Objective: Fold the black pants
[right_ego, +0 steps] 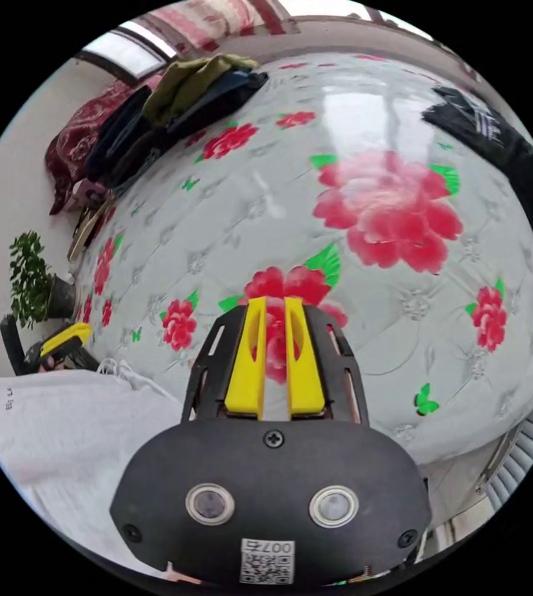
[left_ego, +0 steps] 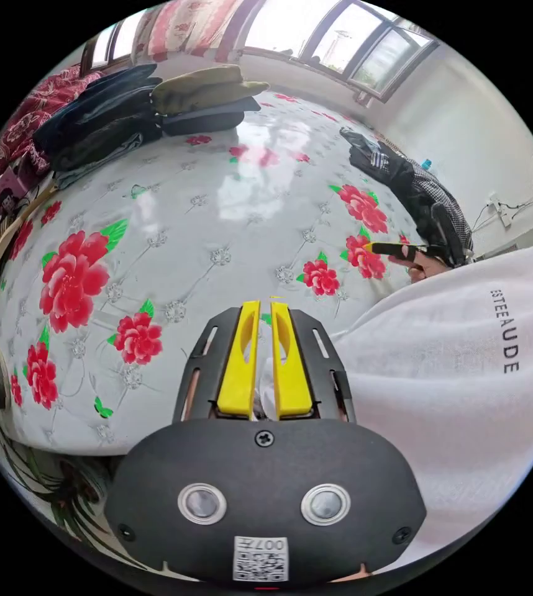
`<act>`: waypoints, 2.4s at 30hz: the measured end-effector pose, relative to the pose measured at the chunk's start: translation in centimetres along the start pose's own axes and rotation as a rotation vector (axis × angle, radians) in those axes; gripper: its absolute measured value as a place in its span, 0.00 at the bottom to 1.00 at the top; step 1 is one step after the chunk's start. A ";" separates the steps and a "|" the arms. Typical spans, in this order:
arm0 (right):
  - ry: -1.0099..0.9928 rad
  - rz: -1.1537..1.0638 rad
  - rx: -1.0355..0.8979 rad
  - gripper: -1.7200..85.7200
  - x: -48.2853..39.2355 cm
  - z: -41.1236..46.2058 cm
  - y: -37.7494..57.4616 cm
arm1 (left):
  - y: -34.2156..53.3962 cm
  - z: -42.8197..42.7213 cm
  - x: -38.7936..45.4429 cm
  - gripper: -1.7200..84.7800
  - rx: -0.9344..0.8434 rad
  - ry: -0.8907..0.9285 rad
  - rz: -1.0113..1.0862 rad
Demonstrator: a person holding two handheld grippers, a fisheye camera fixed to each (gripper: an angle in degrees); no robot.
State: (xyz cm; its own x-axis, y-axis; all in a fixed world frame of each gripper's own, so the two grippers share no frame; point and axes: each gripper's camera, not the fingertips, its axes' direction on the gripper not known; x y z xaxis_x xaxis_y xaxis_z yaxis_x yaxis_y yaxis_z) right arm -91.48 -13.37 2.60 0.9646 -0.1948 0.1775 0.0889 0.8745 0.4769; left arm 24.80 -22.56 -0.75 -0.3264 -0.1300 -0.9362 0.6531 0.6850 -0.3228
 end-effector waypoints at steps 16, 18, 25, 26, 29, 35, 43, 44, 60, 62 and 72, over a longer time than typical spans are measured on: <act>0.491 0.446 0.270 0.11 28.0 -16.2 -6.0 | -4.0 3.3 13.3 0.09 0.083 -0.038 -0.128; 0.435 0.451 0.188 0.10 29.8 -14.6 -7.7 | -4.2 3.8 15.0 0.09 0.079 -0.070 -0.130; 0.317 0.343 0.125 0.03 26.8 -12.1 -9.9 | -2.5 4.6 16.8 0.09 0.087 -0.093 -0.193; 0.237 0.265 0.160 0.02 24.5 -12.3 -9.8 | -2.1 4.7 16.9 0.09 0.093 -0.088 -0.199; -0.039 0.035 0.176 0.02 16.7 -12.2 -8.7 | -1.4 4.9 16.7 0.09 0.090 -0.086 -0.196; -0.504 -0.485 0.075 0.02 -4.2 -9.6 -4.8 | -0.9 3.5 14.9 0.09 0.140 -0.063 -0.181; -0.306 -1.097 0.258 0.04 -14.9 -17.3 0.3 | 2.8 -0.1 10.9 0.09 0.210 -0.117 -0.195; -0.228 -1.168 0.272 0.04 -15.6 -19.1 1.2 | 3.3 0.0 10.2 0.09 0.202 -0.115 -0.194; -0.416 -1.266 0.392 0.04 -19.0 -28.6 7.4 | -5.2 -0.7 9.6 0.01 0.196 -0.002 0.050; -0.368 -1.360 0.602 0.03 -18.5 -33.3 10.4 | -3.6 -0.8 6.9 0.01 0.174 0.000 -0.041; 0.196 -2.138 1.090 0.02 -25.2 -42.4 30.5 | 1.5 -5.3 -0.8 0.01 0.200 -0.049 -0.353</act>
State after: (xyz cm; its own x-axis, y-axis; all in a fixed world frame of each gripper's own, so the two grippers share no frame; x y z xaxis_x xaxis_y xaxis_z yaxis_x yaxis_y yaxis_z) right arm -102.58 37.01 -23.84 -0.2317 -0.0533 -0.9713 0.5269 -0.8463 -0.0792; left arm 22.39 -17.65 0.23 -0.5246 -0.3698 -0.7669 0.6283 0.4397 -0.6418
